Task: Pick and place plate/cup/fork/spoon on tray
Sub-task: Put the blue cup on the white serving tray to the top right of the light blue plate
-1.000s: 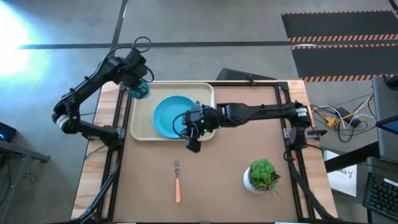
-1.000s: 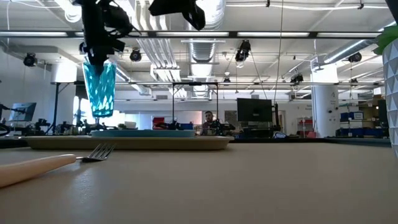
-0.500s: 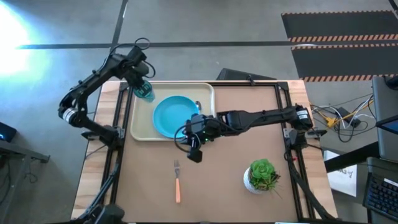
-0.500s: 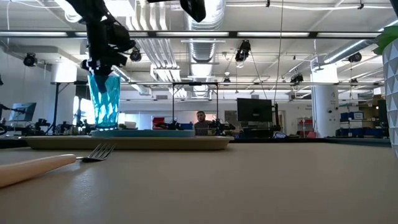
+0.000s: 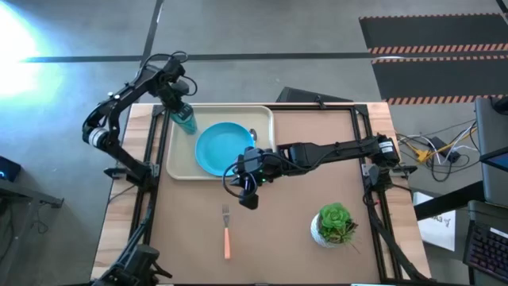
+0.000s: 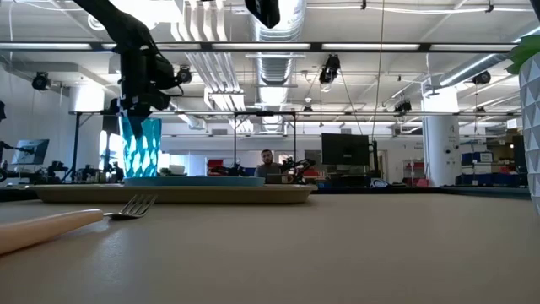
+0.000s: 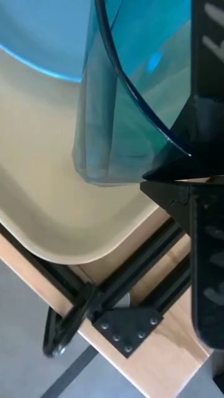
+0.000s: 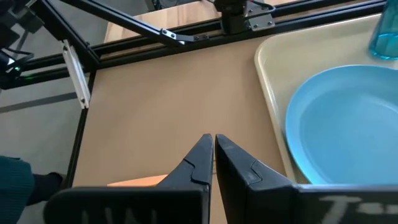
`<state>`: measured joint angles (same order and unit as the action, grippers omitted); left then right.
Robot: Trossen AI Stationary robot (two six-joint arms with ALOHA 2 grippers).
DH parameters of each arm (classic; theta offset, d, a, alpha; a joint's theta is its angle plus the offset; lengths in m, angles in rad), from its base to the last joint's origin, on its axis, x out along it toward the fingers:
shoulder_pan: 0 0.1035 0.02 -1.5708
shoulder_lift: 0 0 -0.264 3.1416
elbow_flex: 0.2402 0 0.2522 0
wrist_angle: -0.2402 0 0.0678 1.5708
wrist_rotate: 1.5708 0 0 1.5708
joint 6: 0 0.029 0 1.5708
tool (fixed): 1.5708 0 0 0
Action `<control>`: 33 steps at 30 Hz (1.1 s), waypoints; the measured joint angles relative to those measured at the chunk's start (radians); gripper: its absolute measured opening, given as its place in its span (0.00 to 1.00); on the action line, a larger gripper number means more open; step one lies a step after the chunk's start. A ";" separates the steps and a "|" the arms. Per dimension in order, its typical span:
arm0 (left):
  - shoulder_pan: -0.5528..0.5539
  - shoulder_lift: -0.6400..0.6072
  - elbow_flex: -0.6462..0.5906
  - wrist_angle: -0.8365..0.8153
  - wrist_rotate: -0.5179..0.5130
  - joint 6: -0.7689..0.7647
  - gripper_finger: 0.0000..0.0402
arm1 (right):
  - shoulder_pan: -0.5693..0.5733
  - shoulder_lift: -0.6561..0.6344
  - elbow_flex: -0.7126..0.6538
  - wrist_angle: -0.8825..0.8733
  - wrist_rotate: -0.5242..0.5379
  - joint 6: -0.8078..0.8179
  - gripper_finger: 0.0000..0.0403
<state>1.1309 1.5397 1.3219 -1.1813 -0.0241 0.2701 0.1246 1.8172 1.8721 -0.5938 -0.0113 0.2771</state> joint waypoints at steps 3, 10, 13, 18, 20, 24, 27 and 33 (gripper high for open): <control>0.000 0.016 0.000 0.012 0.001 0.007 0.00 | 0.000 0.000 0.000 0.000 0.013 0.000 0.02; 0.003 0.041 0.001 0.021 -0.003 0.009 0.00 | 0.000 0.000 0.000 0.000 0.014 0.014 0.02; 0.002 0.036 -0.001 0.023 -0.010 0.019 0.00 | 0.000 0.000 0.000 0.000 0.014 0.014 0.02; 0.002 0.018 0.001 0.022 -0.018 0.026 0.00 | 0.000 0.000 0.000 0.000 0.014 0.013 0.02; 0.002 0.007 0.001 0.021 -0.018 0.027 0.01 | 0.000 0.000 0.000 0.000 0.014 0.010 0.02; 0.002 -0.008 0.000 0.022 -0.018 0.033 0.06 | 0.000 0.000 0.000 0.000 0.014 0.007 0.02; 0.002 -0.013 -0.001 0.022 -0.015 0.031 0.10 | 0.000 0.000 0.000 0.000 0.020 0.006 0.02; 0.002 -0.016 -0.004 0.021 -0.012 0.024 0.16 | 0.000 0.000 0.000 0.000 0.038 -0.001 0.02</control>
<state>1.1332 1.5233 1.3178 -1.1599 -0.0357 0.2940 0.1246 1.8172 1.8717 -0.5938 0.0265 0.2764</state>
